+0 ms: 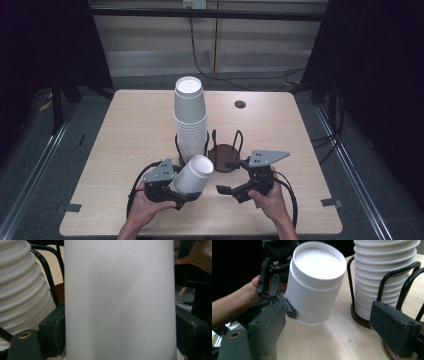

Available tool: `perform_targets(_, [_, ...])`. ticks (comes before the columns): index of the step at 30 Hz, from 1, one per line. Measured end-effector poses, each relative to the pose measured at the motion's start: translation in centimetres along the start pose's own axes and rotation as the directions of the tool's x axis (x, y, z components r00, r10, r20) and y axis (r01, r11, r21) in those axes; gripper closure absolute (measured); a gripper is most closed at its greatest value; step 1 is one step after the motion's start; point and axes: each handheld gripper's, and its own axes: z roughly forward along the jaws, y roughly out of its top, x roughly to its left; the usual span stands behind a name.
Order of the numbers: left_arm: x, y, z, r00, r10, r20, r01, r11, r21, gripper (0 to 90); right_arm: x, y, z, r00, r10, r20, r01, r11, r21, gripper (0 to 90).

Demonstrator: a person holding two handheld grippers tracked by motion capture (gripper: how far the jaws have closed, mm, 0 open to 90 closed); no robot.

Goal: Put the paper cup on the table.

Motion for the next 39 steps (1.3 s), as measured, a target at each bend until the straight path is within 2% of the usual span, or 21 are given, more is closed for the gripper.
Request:
perform_targets(5, [-0.1,0.4,-0.2,0.9997,0.025,-0.006,-0.025,0.9977,0.063,15.3,0.0,-0.1,0.2,1.0000,-0.007,-0.001,0.008,0.999,0.047,13.1])
perform_targets(8, [-0.1,0.4,-0.4,0.9995,0.032,-0.005,-0.032,0.9969,0.072,15.3,0.1,-0.1,0.2,1.0000,-0.009,-0.004,0.009,0.998,0.065,13.1])
perform_targets(13, [0.2,0.4,-0.5,0.9999,0.012,-0.002,-0.012,0.9954,0.095,15.4,0.0,-0.2,0.4,0.9999,-0.015,-0.002,0.015,0.993,0.113,13.1])
perform_targets(19, [-0.1,0.6,-0.3,0.9994,0.034,0.006,-0.034,0.9898,0.138,15.5,-0.1,-0.3,0.6,0.9994,-0.018,-0.029,0.023,0.984,0.178,13.2])
perform_targets(25, [-0.2,0.8,-0.1,0.9968,0.080,0.005,-0.079,0.9747,0.209,15.6,0.0,-0.3,0.9,0.9992,-0.033,-0.024,0.037,0.976,0.216,13.2])
perform_targets(28, [-0.2,0.8,0.1,0.9966,0.082,0.009,-0.082,0.9713,0.223,15.7,0.1,-0.3,1.1,0.9986,-0.045,-0.029,0.050,0.970,0.236,13.2])
perform_targets(30, [-0.3,0.9,0.3,0.9947,0.103,0.007,-0.101,0.9608,0.258,15.7,0.1,-0.3,1.2,0.9983,-0.051,-0.026,0.056,0.966,0.252,13.2])
perform_targets(35, [-0.5,1.2,0.6,0.9936,0.110,0.026,-0.113,0.9531,0.281,15.7,0.2,0.1,1.6,0.9971,-0.065,-0.039,0.073,0.959,0.273,13.2])
perform_targets(39, [-0.6,1.6,0.8,0.9894,0.139,0.043,-0.145,0.9397,0.310,15.7,0.2,0.4,1.9,0.9964,-0.069,-0.049,0.080,0.949,0.304,13.2])
